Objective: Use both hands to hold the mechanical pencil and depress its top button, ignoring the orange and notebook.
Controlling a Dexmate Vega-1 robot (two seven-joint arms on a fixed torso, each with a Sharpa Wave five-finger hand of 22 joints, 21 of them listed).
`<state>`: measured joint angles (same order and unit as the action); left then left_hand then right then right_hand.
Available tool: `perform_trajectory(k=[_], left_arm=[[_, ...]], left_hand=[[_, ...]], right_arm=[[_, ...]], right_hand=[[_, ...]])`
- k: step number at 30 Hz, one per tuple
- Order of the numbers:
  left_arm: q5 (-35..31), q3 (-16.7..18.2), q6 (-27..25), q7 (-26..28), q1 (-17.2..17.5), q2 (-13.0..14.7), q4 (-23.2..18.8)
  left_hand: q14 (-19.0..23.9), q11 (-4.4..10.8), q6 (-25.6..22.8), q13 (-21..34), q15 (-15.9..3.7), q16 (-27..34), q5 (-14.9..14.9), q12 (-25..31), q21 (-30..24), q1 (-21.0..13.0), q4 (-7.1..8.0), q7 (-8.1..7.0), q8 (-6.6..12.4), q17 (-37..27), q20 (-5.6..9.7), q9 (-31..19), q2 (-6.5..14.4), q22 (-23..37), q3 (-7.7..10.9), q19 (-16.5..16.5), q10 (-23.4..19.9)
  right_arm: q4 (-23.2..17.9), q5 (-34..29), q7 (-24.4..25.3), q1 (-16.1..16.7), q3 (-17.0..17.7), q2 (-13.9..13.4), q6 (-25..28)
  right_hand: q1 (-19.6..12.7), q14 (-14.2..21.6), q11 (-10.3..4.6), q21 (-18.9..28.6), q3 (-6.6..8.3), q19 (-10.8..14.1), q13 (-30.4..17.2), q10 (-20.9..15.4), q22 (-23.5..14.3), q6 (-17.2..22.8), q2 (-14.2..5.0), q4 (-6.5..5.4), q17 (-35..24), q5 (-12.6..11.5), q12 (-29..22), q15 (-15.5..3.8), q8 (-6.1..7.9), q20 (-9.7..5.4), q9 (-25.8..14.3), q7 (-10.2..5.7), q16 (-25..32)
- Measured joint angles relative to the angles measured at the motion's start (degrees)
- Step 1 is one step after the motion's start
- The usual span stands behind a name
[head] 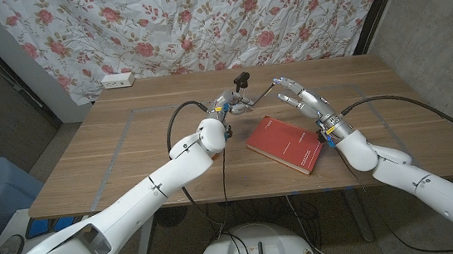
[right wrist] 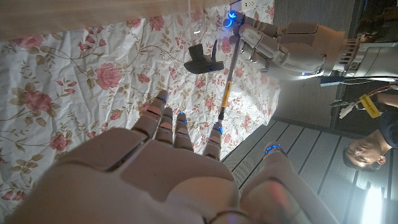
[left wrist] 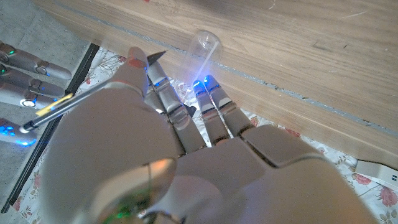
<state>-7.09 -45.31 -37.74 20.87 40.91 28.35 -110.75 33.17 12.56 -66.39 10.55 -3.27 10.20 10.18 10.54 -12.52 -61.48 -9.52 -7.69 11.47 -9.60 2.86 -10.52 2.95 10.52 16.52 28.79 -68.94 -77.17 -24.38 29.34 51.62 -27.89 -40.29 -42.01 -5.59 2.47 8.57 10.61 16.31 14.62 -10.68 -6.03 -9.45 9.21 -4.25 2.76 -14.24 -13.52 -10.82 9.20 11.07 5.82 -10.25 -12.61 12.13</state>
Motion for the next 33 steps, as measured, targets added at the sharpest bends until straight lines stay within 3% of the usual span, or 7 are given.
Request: perform_trajectory(k=[28,33], left_arm=[[0.1,0.4,0.7,0.9,1.0,-0.1,0.0],[0.1,0.5,0.7,1.1,1.2,-0.2,-0.1]], left_hand=[[0.0,0.13,-0.1,0.0,0.00,0.0,0.0,0.1,0.0,-0.1,0.00,0.13,-0.02,0.0,0.00,-0.4,-0.2,0.0,0.00,0.0,-0.1],[0.0,0.13,-0.1,0.0,0.00,0.0,-0.1,0.1,0.0,-0.2,0.00,0.12,-0.11,0.0,0.00,-0.4,-0.2,0.0,0.00,0.0,-0.1]], right_arm=[[-4.2,-4.8,4.3,1.8,0.2,-1.0,6.1],[-4.8,-5.3,5.1,2.0,-0.2,-1.3,7.1]], right_hand=[[0.8,0.3,-0.72,0.0,0.00,0.4,0.0,-0.7,0.0,0.7,-0.74,0.00,-0.3,0.0,-0.2,-0.31,0.00,-0.41,0.0,0.10,0.0],[1.5,0.7,-0.71,0.0,0.00,0.4,0.0,-0.7,0.0,0.7,0.01,0.00,-0.3,0.0,-0.2,-0.74,0.00,-0.41,0.0,0.10,0.0]])
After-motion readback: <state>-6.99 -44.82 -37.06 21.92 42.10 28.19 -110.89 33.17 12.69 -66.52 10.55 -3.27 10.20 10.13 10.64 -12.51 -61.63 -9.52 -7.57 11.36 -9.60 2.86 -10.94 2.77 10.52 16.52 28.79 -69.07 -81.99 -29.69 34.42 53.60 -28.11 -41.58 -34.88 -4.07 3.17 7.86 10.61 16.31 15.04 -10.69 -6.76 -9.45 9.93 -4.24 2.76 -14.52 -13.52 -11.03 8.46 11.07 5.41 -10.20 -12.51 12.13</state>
